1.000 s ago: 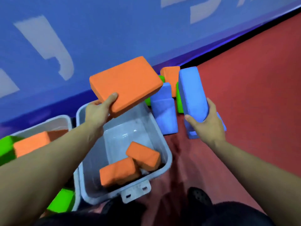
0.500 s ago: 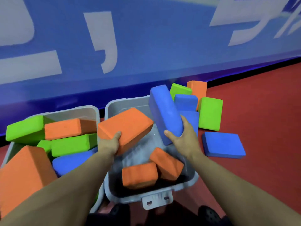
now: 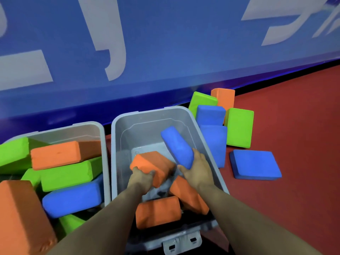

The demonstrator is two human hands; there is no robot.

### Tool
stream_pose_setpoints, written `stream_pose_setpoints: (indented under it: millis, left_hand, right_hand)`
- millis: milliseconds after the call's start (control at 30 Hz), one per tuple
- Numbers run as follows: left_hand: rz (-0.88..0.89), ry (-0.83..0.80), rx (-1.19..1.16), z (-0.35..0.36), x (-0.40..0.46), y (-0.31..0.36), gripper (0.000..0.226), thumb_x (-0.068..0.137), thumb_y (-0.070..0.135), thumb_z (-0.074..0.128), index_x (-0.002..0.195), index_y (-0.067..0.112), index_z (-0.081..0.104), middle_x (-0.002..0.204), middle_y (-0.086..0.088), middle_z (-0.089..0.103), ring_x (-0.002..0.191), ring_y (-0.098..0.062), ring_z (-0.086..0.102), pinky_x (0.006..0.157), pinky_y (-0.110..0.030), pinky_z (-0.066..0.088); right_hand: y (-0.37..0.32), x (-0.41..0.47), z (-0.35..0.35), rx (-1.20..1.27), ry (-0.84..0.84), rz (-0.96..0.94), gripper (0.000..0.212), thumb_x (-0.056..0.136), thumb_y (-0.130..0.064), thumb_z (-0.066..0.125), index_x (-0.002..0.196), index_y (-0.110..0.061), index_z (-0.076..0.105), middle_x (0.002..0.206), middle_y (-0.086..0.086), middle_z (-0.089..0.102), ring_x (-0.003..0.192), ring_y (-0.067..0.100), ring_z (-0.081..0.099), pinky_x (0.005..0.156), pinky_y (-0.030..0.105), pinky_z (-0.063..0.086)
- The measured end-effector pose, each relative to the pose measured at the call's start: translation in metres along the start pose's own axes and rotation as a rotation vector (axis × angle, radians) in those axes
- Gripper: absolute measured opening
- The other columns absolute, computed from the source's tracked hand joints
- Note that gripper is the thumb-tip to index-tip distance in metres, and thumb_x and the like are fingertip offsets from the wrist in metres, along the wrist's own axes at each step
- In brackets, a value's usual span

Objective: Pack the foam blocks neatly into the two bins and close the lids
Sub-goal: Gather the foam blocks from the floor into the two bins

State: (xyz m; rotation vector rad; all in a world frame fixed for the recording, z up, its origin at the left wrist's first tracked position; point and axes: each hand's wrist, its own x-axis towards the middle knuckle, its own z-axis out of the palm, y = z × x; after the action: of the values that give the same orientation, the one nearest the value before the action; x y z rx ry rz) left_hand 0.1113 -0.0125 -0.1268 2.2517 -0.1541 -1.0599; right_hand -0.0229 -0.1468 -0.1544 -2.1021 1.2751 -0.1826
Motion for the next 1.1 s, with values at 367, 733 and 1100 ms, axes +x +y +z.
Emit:
stream_pose_setpoints:
  millis: [367, 733, 1100]
  left_hand:
    - [0.109, 0.010, 0.156, -0.009, 0.009, -0.009, 0.073, 0.099, 0.043, 0.056, 0.155, 0.008, 0.025, 0.152, -0.016, 0.042, 0.136, -0.033, 0.047, 0.107, -0.037, 0.038]
    - [0.506, -0.013, 0.301, 0.020, -0.037, 0.035, 0.064, 0.099, 0.044, 0.055, 0.152, 0.014, 0.035, 0.155, -0.011, 0.036, 0.140, -0.026, 0.041, 0.113, -0.033, 0.030]
    - [0.853, -0.064, 0.550, 0.153, -0.037, 0.128, 0.067, 0.099, 0.042, 0.058, 0.153, 0.010, 0.034, 0.156, -0.009, 0.038, 0.144, -0.024, 0.035, 0.116, -0.031, 0.024]
  right_hand:
    - [-0.012, -0.012, 0.004, -0.178, -0.067, 0.013, 0.081, 0.096, -0.051, 0.055, 0.159, -0.023, 0.012, 0.159, 0.007, 0.017, 0.146, 0.028, 0.025, 0.104, 0.046, 0.045]
    - [0.028, -0.024, -0.078, -0.165, 0.057, -0.096, 0.070, 0.096, -0.050, 0.057, 0.154, -0.018, 0.033, 0.156, 0.003, 0.033, 0.139, 0.026, 0.043, 0.111, 0.041, 0.040]
    - [0.175, 0.028, -0.172, -0.296, 0.046, 0.043, 0.093, 0.083, -0.064, 0.067, 0.156, -0.022, 0.029, 0.157, 0.006, 0.035, 0.139, 0.030, 0.045, 0.110, 0.048, 0.042]
